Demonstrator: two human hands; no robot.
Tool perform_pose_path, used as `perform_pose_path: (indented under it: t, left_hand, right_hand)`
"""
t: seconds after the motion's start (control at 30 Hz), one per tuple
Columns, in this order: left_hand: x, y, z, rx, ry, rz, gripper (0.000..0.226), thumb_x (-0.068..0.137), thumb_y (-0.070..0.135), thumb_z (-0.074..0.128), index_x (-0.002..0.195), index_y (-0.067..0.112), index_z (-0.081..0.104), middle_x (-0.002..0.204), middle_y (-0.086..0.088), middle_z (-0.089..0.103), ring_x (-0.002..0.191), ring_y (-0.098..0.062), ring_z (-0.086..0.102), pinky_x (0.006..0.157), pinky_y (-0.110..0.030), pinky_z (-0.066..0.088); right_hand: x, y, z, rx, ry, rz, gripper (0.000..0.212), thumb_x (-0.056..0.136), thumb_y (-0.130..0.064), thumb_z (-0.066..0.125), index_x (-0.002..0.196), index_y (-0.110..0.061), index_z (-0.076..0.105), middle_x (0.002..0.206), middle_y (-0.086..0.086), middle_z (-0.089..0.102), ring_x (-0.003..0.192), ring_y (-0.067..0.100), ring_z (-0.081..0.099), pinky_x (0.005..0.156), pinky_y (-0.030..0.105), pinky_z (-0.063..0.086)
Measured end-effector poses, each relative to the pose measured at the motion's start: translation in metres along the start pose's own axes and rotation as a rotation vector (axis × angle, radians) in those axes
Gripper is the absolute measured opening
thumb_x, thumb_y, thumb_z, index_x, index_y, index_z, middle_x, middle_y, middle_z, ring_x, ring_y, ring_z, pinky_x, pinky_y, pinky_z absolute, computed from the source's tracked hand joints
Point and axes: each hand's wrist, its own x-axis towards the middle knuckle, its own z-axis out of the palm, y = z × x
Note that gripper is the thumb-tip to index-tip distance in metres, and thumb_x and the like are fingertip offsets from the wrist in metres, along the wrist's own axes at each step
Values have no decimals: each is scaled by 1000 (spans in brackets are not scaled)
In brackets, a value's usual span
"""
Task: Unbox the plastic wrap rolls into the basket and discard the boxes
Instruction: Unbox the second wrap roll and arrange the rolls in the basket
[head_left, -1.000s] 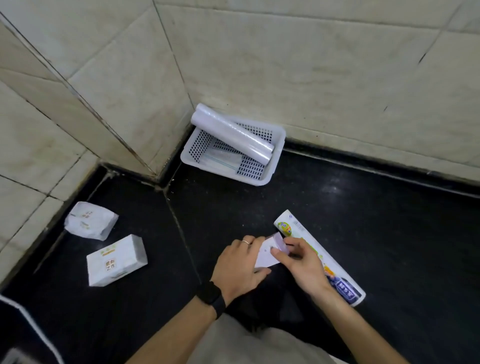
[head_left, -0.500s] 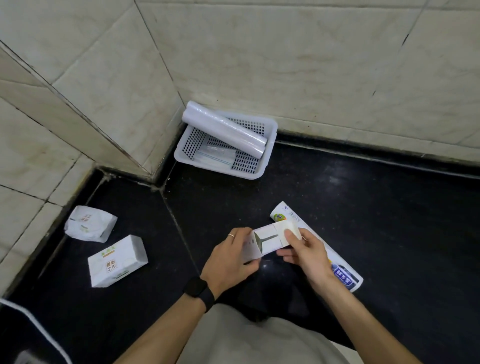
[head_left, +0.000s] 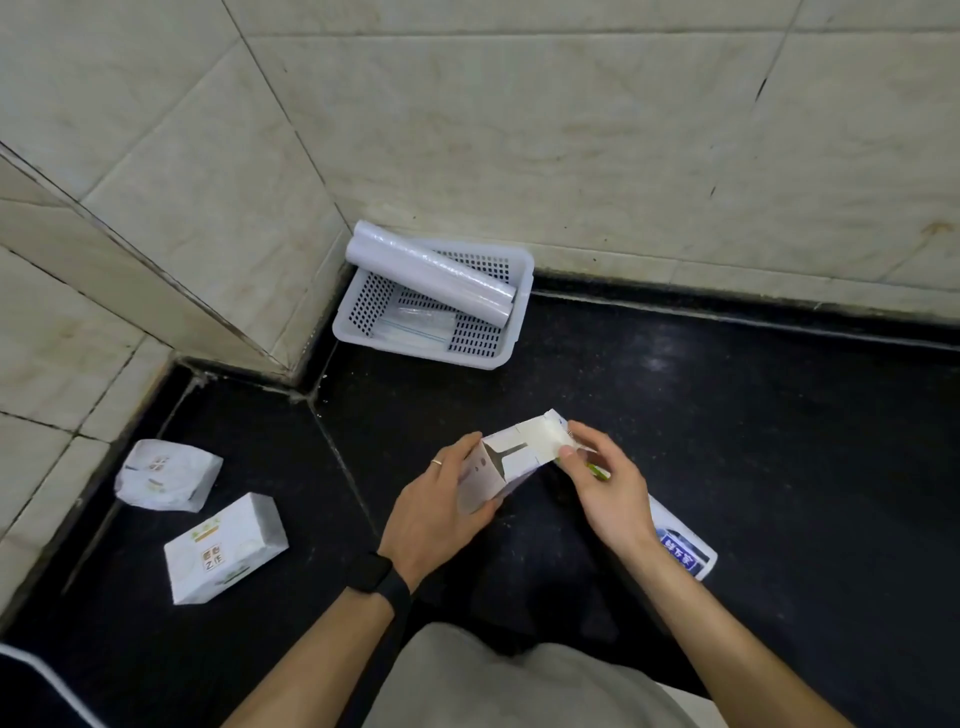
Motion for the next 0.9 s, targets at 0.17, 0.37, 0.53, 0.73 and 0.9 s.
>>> perform_pose_path:
  t: [0.17,0.37,0.53,0.73,0.9]
  left_hand:
    - [2,-7,-6,199,22,211,70,87,45,67,141,46,23,149,10,39,104,-15,65,73,-34,59]
    - [6,-6,-11,272,12,317,55,88,40,65,134,43,35,144,5,41,90,-18,65,62,-38,59]
    - [6,-6,-14,238,-2,266,75,86,42,67,147,44,24,142,12,41,97,-15,65,70,-36,59]
    - [6,0,-20,-25,-29,49,86,73,80,58,144,52,21,136,18,47,107,-8,60,85,-34,56]
    - [16,-1,-27,-143,-85,-12,87,67,47,78,139,55,29,129,24,51,108,-1,58,93,-36,55]
  right_hand:
    - [-14,-2,-1,-241,-65,-371,38,92,-34,65,128,-43,60,134,-28,53,131,0,45,106,13,33]
    - [-14,2,6,-366,-204,-404,36,93,-40,63,129,-42,58,136,-29,48,132,-4,40,110,19,31]
    - [-14,1,10,-385,-284,-365,50,89,-52,60,136,-50,45,126,-35,45,122,-4,48,98,13,36]
    - [-9,-8,11,-195,-203,-359,17,87,-47,67,103,-40,66,107,-20,64,103,8,63,86,22,50]
    - [-13,-14,11,130,-282,-163,15,82,-43,73,92,-32,76,100,-9,74,104,4,68,85,14,49]
